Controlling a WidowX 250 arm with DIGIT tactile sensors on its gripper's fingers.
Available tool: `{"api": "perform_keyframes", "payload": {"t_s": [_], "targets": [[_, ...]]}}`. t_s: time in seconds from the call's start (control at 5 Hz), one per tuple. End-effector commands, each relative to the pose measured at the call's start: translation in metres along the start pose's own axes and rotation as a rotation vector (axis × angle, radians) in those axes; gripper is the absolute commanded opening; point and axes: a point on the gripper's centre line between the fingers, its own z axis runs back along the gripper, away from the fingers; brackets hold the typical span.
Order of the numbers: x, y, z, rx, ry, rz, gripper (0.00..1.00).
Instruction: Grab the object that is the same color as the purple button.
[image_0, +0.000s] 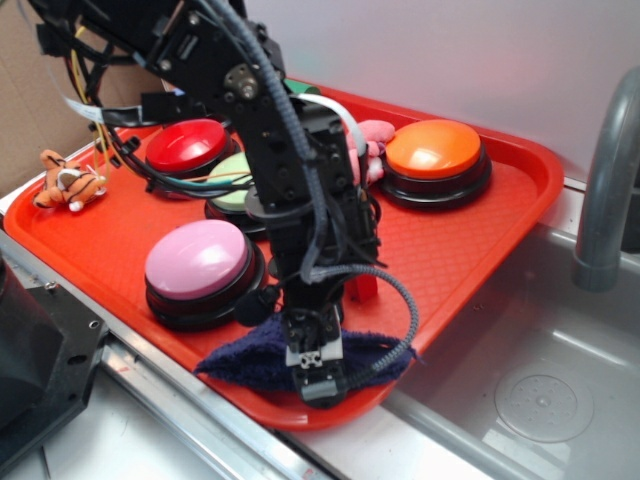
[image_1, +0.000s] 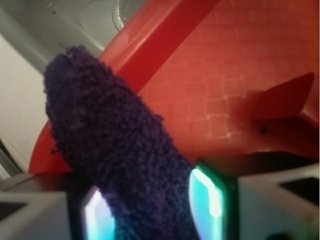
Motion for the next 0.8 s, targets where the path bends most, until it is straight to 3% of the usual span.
{"api": "perform_keyframes", "payload": {"t_s": [0.0, 0.4, 0.6], "targets": [[-0.003, 0.006, 0.009, 0.118, 0.021, 0.022, 0.0], [-0.009, 0.021, 0.041, 0.232, 0.032, 0.129, 0.0], [-0.011, 0.028, 0.063, 0.218, 0.028, 0.206, 0.0]]}}
